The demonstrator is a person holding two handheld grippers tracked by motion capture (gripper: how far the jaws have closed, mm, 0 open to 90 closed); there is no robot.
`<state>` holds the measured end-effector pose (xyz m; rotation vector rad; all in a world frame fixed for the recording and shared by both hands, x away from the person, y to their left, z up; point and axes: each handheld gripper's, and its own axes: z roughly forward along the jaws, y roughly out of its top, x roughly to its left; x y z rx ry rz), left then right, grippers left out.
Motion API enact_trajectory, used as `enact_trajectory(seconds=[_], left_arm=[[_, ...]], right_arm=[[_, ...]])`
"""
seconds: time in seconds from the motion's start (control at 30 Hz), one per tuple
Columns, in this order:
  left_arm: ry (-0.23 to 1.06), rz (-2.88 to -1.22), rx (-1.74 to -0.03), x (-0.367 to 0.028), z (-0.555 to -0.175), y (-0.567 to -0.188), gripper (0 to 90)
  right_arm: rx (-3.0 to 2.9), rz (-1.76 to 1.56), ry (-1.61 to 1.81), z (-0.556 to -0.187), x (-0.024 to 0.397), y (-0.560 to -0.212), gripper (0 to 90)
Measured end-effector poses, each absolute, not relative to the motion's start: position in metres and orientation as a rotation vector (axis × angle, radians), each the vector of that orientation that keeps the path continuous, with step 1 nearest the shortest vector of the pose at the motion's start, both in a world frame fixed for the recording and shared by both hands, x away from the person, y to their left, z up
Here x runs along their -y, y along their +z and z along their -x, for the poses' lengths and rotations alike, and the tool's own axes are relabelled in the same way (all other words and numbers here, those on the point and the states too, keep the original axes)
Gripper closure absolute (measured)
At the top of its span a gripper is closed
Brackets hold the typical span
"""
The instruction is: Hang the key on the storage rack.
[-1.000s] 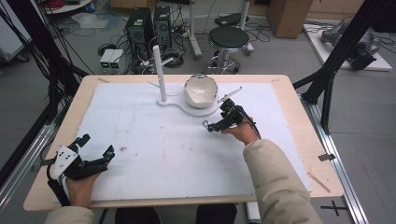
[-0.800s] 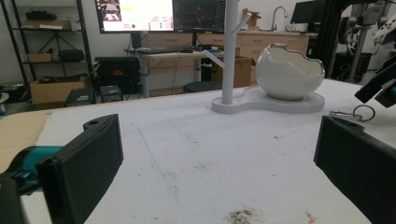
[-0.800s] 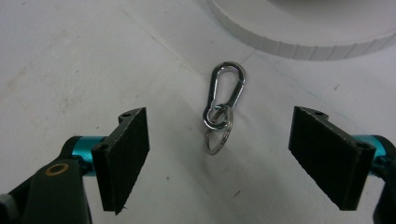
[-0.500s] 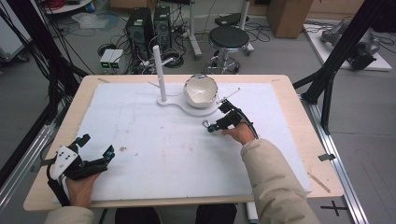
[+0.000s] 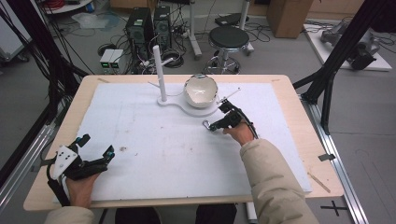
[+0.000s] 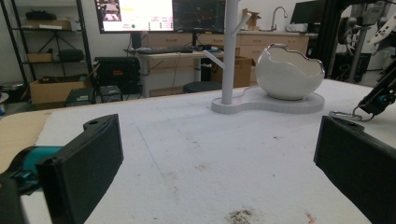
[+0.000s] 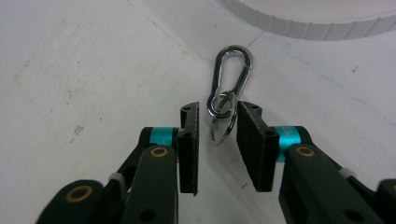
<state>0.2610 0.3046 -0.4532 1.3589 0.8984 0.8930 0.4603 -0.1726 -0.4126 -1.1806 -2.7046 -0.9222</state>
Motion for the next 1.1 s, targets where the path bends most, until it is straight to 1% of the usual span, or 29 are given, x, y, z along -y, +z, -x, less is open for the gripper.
enact_trajectory(seconds=[0.13, 0.3, 0.33, 0.37, 0.4, 0.43, 0.47, 0.5, 0.9, 1.1], left_arm=[[0.893, -1.360, -0.898, -0.3047, -0.2609, -0.4531, 1.7], [0.892, -1.359, -0.898, -0.3047, -0.2610, -0.4532, 1.8], [0.892, -1.359, -0.898, -0.3047, -0.2610, -0.4532, 1.8], [0.892, -1.360, -0.898, -0.3047, -0.2609, -0.4531, 1.8], [0.892, -1.359, -0.898, -0.3047, -0.2610, -0.4532, 1.8], [0.892, -1.358, -0.898, -0.3047, -0.2610, -0.4532, 1.7], [0.891, -1.360, -0.898, -0.3048, -0.2609, -0.4531, 1.7], [0.890, -1.361, -0.897, -0.3048, -0.2610, -0.4531, 1.8], [0.888, -1.360, -0.900, -0.3048, -0.2612, -0.4530, 1.8], [0.871, -1.354, -0.912, -0.3062, -0.2624, -0.4525, 1.8]], right_arm=[[2.732, 1.165, -0.919, -0.4601, 0.1711, -0.4128, 74.8], [2.732, 1.172, -0.915, -0.4602, 0.1722, -0.4118, 75.2], [2.736, 1.170, -0.915, -0.4604, 0.1729, -0.4122, 77.2], [2.736, 1.170, -0.915, -0.4604, 0.1729, -0.4122, 77.2], [2.740, 1.169, -0.915, -0.4605, 0.1731, -0.4120, 79.0], [2.741, 1.162, -0.916, -0.4599, 0.1728, -0.4114, 83.9], [2.741, 1.162, -0.916, -0.4599, 0.1728, -0.4114, 83.9], [2.746, 1.148, -0.915, -0.4591, 0.1718, -0.4104, 86.9], [2.800, 1.153, -0.908, -0.4544, 0.1662, -0.4081, 88.8], [2.790, 1.122, -0.973, -0.4540, 0.1680, -0.4036, 89.1]])
